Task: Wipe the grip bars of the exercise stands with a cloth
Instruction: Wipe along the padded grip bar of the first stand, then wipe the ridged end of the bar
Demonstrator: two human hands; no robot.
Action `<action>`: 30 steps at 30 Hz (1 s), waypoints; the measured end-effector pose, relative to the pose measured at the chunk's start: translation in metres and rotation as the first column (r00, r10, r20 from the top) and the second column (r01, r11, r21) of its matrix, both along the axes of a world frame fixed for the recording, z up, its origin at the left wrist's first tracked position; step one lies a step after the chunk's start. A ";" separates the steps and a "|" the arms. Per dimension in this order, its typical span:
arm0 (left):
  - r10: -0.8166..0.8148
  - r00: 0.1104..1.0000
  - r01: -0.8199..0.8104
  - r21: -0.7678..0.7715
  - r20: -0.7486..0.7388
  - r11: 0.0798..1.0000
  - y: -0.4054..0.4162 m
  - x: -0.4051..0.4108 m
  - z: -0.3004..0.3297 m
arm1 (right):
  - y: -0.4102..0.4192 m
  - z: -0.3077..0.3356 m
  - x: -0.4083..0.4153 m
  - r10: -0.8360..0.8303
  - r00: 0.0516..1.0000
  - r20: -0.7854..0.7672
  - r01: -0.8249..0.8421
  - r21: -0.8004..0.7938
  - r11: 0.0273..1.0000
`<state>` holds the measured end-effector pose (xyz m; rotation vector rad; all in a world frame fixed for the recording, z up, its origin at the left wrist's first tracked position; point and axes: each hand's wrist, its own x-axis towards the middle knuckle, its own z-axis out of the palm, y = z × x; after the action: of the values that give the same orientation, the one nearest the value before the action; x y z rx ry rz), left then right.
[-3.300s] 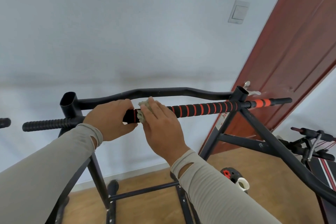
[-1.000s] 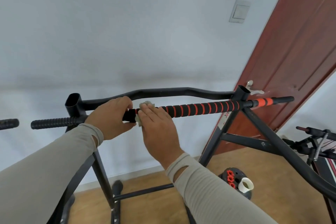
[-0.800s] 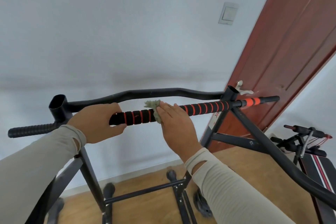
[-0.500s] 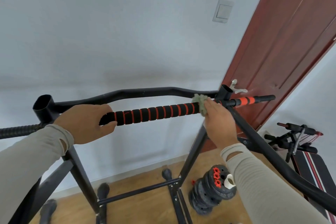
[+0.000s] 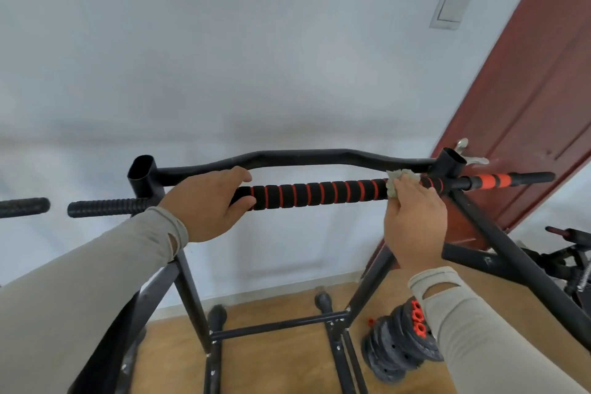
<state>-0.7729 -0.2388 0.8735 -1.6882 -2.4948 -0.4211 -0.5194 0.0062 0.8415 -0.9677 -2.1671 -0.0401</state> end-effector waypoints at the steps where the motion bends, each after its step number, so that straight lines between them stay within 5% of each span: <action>1: 0.007 1.000 -0.007 0.008 0.006 1.000 0.000 0.000 -0.001 | -0.018 0.000 -0.013 0.033 0.999 -0.002 -0.033 -0.009 0.999; 9: -0.021 1.000 0.021 0.025 -0.009 0.999 -0.009 -0.001 0.002 | -0.167 -0.006 -0.117 0.429 0.902 -0.046 -0.431 -0.047 0.901; 15: -0.027 0.996 0.029 0.024 -0.087 0.999 -0.072 -0.001 0.022 | -0.156 0.033 -0.106 0.518 0.846 -0.128 -0.530 -0.317 0.787; 22: 0.421 0.877 -0.473 0.265 0.231 0.840 -0.173 -0.037 0.025 | -0.175 0.071 -0.112 0.566 0.767 -0.303 -0.637 -0.472 0.610; 30: 0.595 0.666 -0.711 0.141 0.451 0.689 -0.176 -0.034 -0.002 | -0.173 0.073 -0.123 0.685 0.685 -0.247 -0.697 -0.498 0.517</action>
<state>-0.8066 -0.4149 0.8713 -0.5180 -2.8616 -1.0416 -0.6422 -0.1670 0.9145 -0.2811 -2.4416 1.0568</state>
